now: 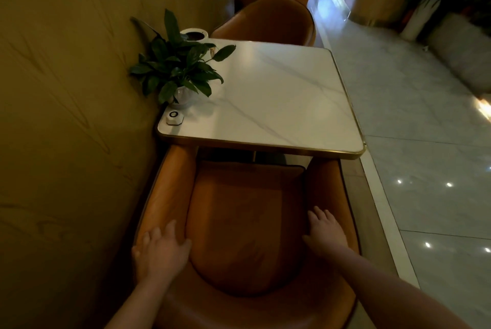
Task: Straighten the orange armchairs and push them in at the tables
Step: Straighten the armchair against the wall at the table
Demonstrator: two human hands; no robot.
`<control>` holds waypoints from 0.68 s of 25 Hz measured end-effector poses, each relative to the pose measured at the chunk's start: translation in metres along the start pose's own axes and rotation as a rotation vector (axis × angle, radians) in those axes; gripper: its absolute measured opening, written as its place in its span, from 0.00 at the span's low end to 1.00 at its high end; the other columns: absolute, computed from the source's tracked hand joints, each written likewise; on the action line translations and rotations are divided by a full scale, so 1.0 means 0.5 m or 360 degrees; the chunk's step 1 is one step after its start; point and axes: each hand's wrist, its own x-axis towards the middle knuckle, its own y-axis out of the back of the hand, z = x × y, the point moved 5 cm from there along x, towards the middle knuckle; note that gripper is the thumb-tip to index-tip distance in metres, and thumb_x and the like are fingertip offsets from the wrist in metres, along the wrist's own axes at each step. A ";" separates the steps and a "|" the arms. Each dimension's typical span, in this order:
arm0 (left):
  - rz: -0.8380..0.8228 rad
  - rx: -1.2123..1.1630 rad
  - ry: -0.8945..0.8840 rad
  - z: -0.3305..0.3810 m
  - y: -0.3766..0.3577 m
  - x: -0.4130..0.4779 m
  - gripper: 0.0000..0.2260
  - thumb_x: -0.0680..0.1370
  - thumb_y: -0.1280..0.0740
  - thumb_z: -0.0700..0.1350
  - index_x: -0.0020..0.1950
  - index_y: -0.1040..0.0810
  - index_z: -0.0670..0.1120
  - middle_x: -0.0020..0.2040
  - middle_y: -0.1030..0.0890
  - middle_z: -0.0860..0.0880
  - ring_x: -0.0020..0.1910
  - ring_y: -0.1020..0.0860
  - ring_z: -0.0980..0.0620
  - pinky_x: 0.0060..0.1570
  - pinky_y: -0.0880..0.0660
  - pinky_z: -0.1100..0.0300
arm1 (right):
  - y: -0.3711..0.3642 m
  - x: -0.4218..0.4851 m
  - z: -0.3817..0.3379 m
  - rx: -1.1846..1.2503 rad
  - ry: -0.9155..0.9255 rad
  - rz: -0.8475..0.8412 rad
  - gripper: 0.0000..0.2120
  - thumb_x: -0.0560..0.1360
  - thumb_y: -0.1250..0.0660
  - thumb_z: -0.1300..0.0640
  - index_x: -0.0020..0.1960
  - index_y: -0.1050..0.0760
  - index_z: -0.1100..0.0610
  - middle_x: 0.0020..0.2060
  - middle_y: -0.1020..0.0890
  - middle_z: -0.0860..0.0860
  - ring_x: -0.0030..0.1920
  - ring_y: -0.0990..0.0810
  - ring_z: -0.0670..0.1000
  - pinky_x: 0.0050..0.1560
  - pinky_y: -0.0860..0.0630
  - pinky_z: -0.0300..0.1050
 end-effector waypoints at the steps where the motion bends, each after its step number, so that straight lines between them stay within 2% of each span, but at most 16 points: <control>1: 0.0065 -0.0058 0.0004 0.004 0.025 -0.003 0.32 0.78 0.40 0.64 0.79 0.42 0.54 0.77 0.37 0.46 0.76 0.41 0.43 0.71 0.40 0.39 | 0.020 -0.002 -0.015 0.0015 0.0039 0.0035 0.38 0.78 0.33 0.47 0.81 0.49 0.52 0.81 0.50 0.52 0.80 0.52 0.57 0.79 0.48 0.56; 5: 0.0317 -0.0320 0.0063 0.039 0.129 -0.019 0.33 0.79 0.39 0.62 0.80 0.45 0.51 0.80 0.42 0.44 0.78 0.47 0.41 0.73 0.45 0.36 | 0.111 -0.017 -0.077 0.0062 0.0179 0.0215 0.37 0.78 0.33 0.46 0.81 0.49 0.51 0.81 0.48 0.51 0.80 0.51 0.55 0.79 0.47 0.54; 8: 0.0443 -0.0480 0.0023 0.128 0.204 -0.025 0.33 0.79 0.40 0.62 0.80 0.49 0.54 0.81 0.47 0.46 0.80 0.52 0.42 0.75 0.50 0.36 | 0.194 -0.038 -0.122 0.0129 0.0294 0.0394 0.37 0.78 0.33 0.45 0.80 0.47 0.50 0.80 0.45 0.50 0.80 0.49 0.54 0.78 0.47 0.53; 13: 0.0437 -0.0324 -0.0329 0.285 0.263 -0.054 0.31 0.81 0.43 0.59 0.81 0.51 0.54 0.82 0.52 0.45 0.80 0.58 0.41 0.75 0.53 0.34 | 0.321 -0.079 -0.141 0.0222 0.0449 0.0589 0.36 0.78 0.33 0.43 0.80 0.45 0.50 0.80 0.43 0.49 0.80 0.48 0.53 0.77 0.46 0.53; 17: 0.0494 -0.0012 -0.0510 0.357 0.290 -0.091 0.32 0.80 0.45 0.62 0.80 0.53 0.54 0.82 0.51 0.44 0.80 0.56 0.40 0.75 0.50 0.35 | 0.410 -0.100 -0.090 0.0266 0.0529 0.0677 0.35 0.79 0.35 0.42 0.80 0.45 0.50 0.80 0.42 0.49 0.80 0.48 0.53 0.77 0.44 0.54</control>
